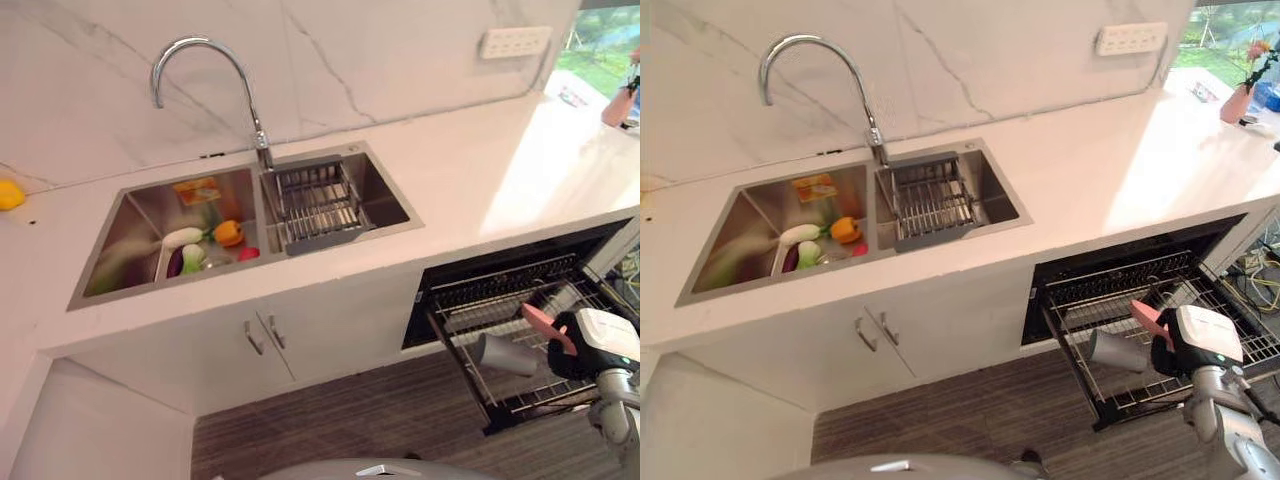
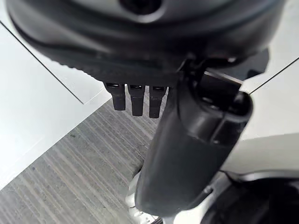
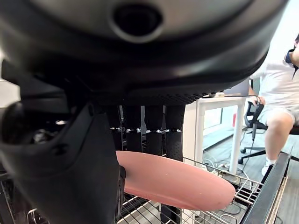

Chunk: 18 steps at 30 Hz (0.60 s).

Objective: Place the dishes in the dishwasher.

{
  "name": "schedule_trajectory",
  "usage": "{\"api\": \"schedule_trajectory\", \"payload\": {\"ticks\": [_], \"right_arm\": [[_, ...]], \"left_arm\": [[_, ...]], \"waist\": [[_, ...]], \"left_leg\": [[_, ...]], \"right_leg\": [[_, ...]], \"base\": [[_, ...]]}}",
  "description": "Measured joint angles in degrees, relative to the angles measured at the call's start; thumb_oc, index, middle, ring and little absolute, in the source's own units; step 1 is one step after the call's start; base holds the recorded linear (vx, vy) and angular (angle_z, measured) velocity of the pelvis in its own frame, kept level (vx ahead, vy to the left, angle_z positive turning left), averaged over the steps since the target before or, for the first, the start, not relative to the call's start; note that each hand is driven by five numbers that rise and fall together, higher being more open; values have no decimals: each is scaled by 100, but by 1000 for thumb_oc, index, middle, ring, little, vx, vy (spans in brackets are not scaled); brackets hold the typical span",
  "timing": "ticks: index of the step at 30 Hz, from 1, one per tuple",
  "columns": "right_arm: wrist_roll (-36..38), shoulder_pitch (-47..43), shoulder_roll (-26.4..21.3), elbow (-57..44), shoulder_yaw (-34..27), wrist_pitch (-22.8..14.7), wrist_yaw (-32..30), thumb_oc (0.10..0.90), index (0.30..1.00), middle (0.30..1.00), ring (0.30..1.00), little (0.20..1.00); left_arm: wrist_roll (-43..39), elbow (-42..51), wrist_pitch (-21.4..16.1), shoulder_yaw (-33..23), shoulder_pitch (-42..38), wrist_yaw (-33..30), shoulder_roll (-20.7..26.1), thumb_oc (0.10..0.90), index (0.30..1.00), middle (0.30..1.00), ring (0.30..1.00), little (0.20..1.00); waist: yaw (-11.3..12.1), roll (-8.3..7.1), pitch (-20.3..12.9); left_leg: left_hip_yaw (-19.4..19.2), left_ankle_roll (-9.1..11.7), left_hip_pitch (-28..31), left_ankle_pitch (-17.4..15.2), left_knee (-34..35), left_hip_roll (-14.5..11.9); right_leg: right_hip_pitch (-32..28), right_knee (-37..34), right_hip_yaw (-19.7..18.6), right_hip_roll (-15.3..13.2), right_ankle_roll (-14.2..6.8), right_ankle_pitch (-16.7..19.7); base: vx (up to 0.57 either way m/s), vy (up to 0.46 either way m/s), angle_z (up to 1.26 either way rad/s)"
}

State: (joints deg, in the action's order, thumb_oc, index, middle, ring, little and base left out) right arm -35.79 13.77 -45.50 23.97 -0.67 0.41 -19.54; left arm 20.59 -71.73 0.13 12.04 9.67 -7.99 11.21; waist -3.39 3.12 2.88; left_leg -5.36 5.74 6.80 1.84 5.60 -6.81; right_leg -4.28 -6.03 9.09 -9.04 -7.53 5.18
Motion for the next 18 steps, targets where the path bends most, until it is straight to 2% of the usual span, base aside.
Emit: {"api": "schedule_trajectory", "payload": {"ticks": [5, 6, 7, 8, 11, 18], "right_arm": [[60, -466, 11, 672, 408, 78, 0, 400, 300, 300, 300, 300], [60, -470, 41, 707, 457, 62, 98, 557, 535, 535, 535, 535], [63, -483, 88, 756, 471, 55, 100, 599, 599, 599, 599, 599], [75, -509, 171, 837, 471, 56, 102, 800, 900, 900, 900, 900], [229, -531, 398, 1025, 496, 83, 113, 800, 900, 900, 900, 900], [365, -559, 418, 942, 268, 178, 60, 800, 900, 900, 900, 900]], "left_arm": [[-12, 32, -6, 9, 38, -1, 6, 800, 900, 900, 900, 900], [-15, 51, -8, 12, 45, 5, 2, 800, 900, 900, 900, 900], [-25, 59, -8, 14, 49, 6, 1, 800, 900, 900, 900, 900], [-45, 58, -1, 15, 47, 6, 1, 800, 900, 900, 900, 900], [-208, 69, -7, 21, 50, 7, -12, 800, 900, 900, 900, 900], [-209, 75, -2, 10, 72, 8, -16, 800, 900, 900, 900, 900]], "waist": [[25, -4, 1], [87, 21, 17], [115, 28, 18], [131, 33, 17], [173, 71, 17], [161, 88, 18]], "left_leg": [[155, -20, -96, 42, -2, -1], [183, -9, -117, 59, -2, -8], [196, 3, -122, 68, -3, -9], [217, 8, -122, 72, -3, -11], [309, 13, -122, 76, -3, -2], [326, 16, -120, 77, -2, -1]], "right_leg": [[-4, 0, 148, -2, 8, -3], [-5, -1, 174, 4, 12, -5], [-11, -1, 186, 7, 14, -6], [-16, -1, 204, 11, 20, -10], [-79, -1, 310, 0, 35, -34], [-85, 0, 327, -1, 34, -45]], "base": [[-5, -23, 16], [-5, -11, 15], [-6, -4, 9], [-3, -3, 14], [-13, -4, 16], [-2, 1, 1]]}}
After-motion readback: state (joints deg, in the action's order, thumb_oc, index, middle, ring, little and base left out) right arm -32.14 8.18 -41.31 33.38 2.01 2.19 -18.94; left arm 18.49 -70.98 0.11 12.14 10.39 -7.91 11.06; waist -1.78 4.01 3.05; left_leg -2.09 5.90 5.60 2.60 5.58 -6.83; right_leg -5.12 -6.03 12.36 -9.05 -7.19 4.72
